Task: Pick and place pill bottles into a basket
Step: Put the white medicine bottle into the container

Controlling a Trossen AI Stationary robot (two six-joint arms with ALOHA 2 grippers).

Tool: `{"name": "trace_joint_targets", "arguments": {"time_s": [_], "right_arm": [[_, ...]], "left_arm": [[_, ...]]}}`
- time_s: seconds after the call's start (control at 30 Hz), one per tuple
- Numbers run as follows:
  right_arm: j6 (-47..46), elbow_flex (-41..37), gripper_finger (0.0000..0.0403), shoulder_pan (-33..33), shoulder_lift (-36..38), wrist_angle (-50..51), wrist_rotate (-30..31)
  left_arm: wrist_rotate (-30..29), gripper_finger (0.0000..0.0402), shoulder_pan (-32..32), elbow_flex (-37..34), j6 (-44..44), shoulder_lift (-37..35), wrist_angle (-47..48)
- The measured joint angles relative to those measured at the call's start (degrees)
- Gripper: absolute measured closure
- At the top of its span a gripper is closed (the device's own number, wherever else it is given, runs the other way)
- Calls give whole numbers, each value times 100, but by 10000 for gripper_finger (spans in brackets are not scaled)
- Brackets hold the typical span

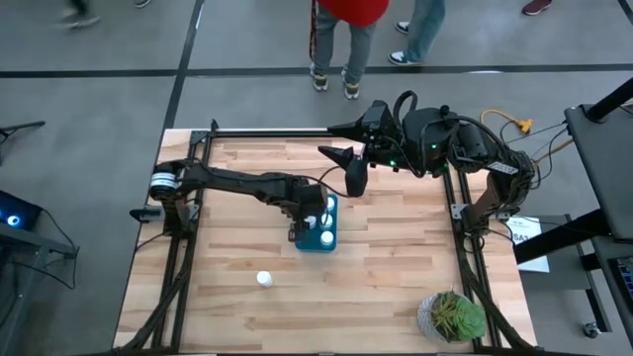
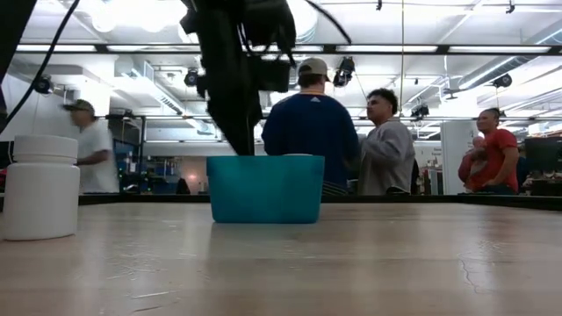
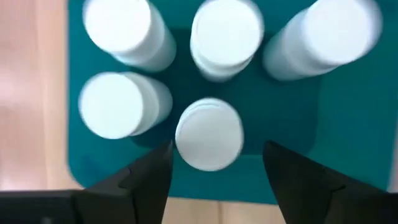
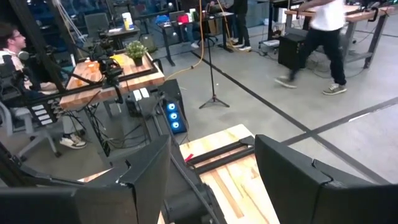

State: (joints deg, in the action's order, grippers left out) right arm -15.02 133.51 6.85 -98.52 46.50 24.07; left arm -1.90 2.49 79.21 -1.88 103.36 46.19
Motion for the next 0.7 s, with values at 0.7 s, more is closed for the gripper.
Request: {"name": "trace_joint_targets", "arguments": {"time_s": [0.7], "right_arm": [[39,0,179,-2,0,-42,9]], "left_arm": [[195,169,-1301,119,486,-1935,585]]}}
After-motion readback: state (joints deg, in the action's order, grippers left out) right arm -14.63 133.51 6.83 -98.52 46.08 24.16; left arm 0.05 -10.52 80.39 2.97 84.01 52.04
